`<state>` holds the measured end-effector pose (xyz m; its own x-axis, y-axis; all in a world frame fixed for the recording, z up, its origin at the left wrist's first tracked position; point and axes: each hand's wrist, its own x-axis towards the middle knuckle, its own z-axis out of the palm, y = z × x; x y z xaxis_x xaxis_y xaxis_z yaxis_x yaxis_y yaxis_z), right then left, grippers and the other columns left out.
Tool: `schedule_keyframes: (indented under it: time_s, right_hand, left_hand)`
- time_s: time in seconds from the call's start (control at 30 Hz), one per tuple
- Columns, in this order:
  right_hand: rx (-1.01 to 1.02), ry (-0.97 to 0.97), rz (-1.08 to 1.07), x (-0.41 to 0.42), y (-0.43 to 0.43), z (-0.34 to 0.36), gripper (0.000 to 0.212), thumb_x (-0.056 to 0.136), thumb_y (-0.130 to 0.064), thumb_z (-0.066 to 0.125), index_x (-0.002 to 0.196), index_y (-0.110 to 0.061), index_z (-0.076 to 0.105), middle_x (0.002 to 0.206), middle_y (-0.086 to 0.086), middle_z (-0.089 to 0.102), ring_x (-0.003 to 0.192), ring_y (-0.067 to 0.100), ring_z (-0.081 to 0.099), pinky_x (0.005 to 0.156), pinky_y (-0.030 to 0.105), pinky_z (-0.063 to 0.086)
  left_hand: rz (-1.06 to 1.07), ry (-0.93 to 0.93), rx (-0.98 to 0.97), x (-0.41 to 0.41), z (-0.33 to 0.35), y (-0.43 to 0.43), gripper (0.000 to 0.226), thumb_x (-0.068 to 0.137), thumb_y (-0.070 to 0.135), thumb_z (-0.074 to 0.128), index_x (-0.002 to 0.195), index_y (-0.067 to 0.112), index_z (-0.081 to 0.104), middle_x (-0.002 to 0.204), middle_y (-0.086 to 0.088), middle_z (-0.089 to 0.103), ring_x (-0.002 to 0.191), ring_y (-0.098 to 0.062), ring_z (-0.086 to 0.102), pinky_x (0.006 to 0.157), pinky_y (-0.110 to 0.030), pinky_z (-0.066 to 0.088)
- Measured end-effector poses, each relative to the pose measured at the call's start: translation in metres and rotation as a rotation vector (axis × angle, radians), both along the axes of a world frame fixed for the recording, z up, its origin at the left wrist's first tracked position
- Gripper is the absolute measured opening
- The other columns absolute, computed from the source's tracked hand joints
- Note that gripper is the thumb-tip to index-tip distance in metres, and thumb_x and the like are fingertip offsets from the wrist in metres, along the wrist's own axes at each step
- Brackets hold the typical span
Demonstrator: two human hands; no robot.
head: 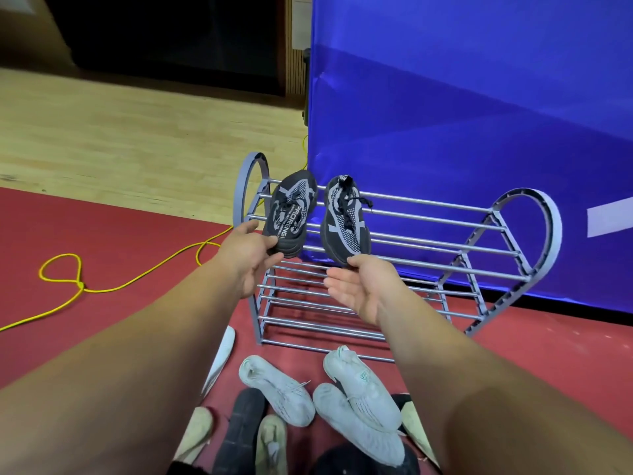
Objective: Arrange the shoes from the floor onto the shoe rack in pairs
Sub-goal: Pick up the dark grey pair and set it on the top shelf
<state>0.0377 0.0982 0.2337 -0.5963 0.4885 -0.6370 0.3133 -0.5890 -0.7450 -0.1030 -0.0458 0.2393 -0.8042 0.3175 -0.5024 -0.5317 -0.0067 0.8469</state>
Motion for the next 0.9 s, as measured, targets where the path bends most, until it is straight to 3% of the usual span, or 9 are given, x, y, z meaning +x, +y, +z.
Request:
schedule_keyframes:
  time_s: [0.1,0.17,0.27,0.4,0.6,0.73,0.9]
  right_hand:
    - [0.025,-0.009,0.011,-0.001,0.001,0.000,0.026,0.108,-0.022,0.045,0.127,-0.007,0.052,0.098,0.017,0.077,0.086,0.030,0.076,0.071,0.039,0.063]
    - [0.054,-0.015,0.006,-0.002,0.000,-0.001,0.020,0.109,-0.023,0.043,0.122,-0.010,0.050,0.098,0.016,0.076,0.086,0.029,0.075,0.074,0.038,0.063]
    - [0.102,-0.013,-0.011,-0.006,-0.001,0.000,0.022,0.109,-0.022,0.041,0.129,-0.017,0.050,0.097,0.015,0.076,0.083,0.027,0.075,0.073,0.036,0.061]
    - [0.129,-0.012,0.012,-0.014,-0.002,-0.002,0.031,0.108,-0.023,0.045,0.135,-0.011,0.053,0.097,0.014,0.077,0.072,0.023,0.073,0.068,0.034,0.061]
    - [0.116,-0.026,0.056,-0.018,-0.002,-0.010,0.030,0.106,-0.026,0.050,0.124,-0.004,0.060,0.090,0.012,0.077,0.067,0.021,0.071,0.058,0.030,0.060]
    - [0.112,-0.006,0.049,-0.019,0.001,-0.013,0.023,0.106,-0.026,0.051,0.113,-0.007,0.062,0.090,0.011,0.077,0.070,0.021,0.071,0.066,0.032,0.060]
    - [0.111,0.025,0.043,-0.028,0.003,-0.012,0.025,0.106,-0.025,0.050,0.122,-0.008,0.060,0.090,0.011,0.078,0.072,0.023,0.071,0.071,0.036,0.061]
  left_hand:
    - [0.000,-0.042,-0.004,0.000,-0.004,0.003,0.031,0.100,0.008,0.057,0.130,0.013,0.055,0.113,-0.010,0.064,0.084,-0.015,0.069,0.089,-0.033,0.060]
    - [-0.086,-0.054,0.001,0.003,-0.005,0.005,0.022,0.100,0.018,0.059,0.122,0.012,0.060,0.116,-0.011,0.069,0.092,-0.018,0.073,0.082,-0.031,0.061]
    - [-0.073,-0.051,0.021,0.002,-0.007,0.009,0.036,0.097,0.016,0.065,0.130,0.014,0.052,0.111,-0.014,0.072,0.081,-0.024,0.077,0.069,-0.029,0.062]
    - [-0.011,-0.062,0.072,0.004,-0.007,0.012,0.038,0.098,0.009,0.062,0.134,0.014,0.050,0.116,-0.018,0.067,0.080,-0.028,0.077,0.065,-0.025,0.061]
    - [0.085,-0.073,0.127,0.011,-0.012,0.022,0.051,0.098,0.007,0.060,0.143,0.023,0.042,0.125,-0.017,0.064,0.079,-0.028,0.077,0.071,-0.027,0.063]
    - [0.072,-0.050,0.113,0.010,-0.010,0.023,0.049,0.099,0.007,0.059,0.143,0.022,0.042,0.123,-0.016,0.064,0.081,-0.028,0.077,0.077,-0.031,0.063]
    - [0.039,-0.059,0.089,0.012,-0.005,0.022,0.043,0.100,0.008,0.057,0.138,0.022,0.042,0.115,-0.015,0.066,0.086,-0.028,0.075,0.081,-0.035,0.063]
